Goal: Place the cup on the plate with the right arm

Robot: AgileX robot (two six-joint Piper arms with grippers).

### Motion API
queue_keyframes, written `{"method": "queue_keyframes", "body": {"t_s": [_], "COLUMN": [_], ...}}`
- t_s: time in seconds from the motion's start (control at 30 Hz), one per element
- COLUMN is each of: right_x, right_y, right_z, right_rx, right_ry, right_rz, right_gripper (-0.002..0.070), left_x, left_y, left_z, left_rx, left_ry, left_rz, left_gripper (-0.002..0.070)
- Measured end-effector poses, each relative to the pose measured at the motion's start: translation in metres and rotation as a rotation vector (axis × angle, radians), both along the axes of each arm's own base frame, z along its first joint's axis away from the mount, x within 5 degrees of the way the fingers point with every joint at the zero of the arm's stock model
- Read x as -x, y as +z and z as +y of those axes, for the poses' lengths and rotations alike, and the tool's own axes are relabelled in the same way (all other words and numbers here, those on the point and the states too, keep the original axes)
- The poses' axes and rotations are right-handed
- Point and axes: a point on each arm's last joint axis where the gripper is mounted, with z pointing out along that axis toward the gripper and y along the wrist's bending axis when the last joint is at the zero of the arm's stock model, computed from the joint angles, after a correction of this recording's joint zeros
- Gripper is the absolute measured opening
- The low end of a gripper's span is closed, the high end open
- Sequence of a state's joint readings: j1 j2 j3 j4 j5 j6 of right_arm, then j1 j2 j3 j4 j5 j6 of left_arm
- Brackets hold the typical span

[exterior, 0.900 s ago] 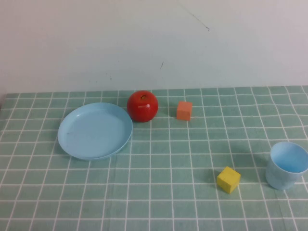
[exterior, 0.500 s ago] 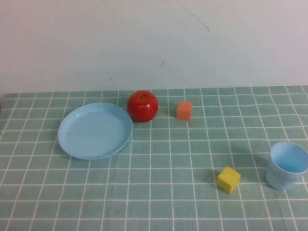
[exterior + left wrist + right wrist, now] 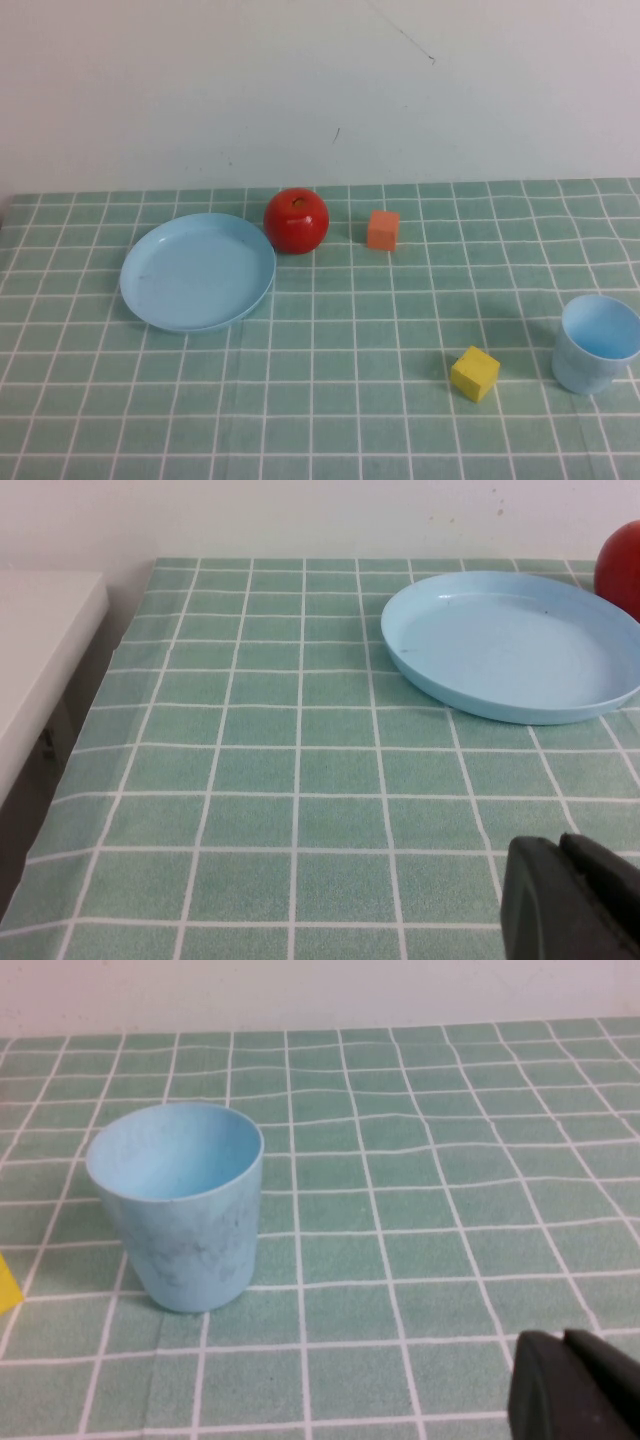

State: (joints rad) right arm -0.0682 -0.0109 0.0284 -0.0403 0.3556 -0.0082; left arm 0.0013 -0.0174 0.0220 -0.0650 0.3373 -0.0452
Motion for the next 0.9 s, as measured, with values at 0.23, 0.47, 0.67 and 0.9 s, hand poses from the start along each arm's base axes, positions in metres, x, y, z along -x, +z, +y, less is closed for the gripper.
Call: {"method": "queue_keyframes", "body": {"t_s": [0.23,0.47,0.67,0.9], "right_x": [0.000,-0.001,-0.005,0.012], "right_y": [0.000,0.005,0.036,0.084], "right_z": [-0.002,-0.005,0.000,0.014], "right_rx": [0.064,0.172,0.239,0.282], "right_ry": [0.000,-0.002,0.038,0.117], "right_rz": [0.005,-0.036,-0.382,-0.961], "right_gripper": [-0.0003,-0.0003,-0.0003,-0.0003], "left_x": [0.000,0.000,0.000,0.000], "left_y": [0.000,0.000,0.000,0.000], "left_z": [0.000,0.000,0.000,0.000], "left_rx": [0.000,0.000,0.000,0.000], "left_ry": [0.000,0.000,0.000,0.000], "left_rz": [0.000,0.000,0.000,0.000], "left_gripper": [-0.0003,-0.0003,-0.0003,-0.0003]}}
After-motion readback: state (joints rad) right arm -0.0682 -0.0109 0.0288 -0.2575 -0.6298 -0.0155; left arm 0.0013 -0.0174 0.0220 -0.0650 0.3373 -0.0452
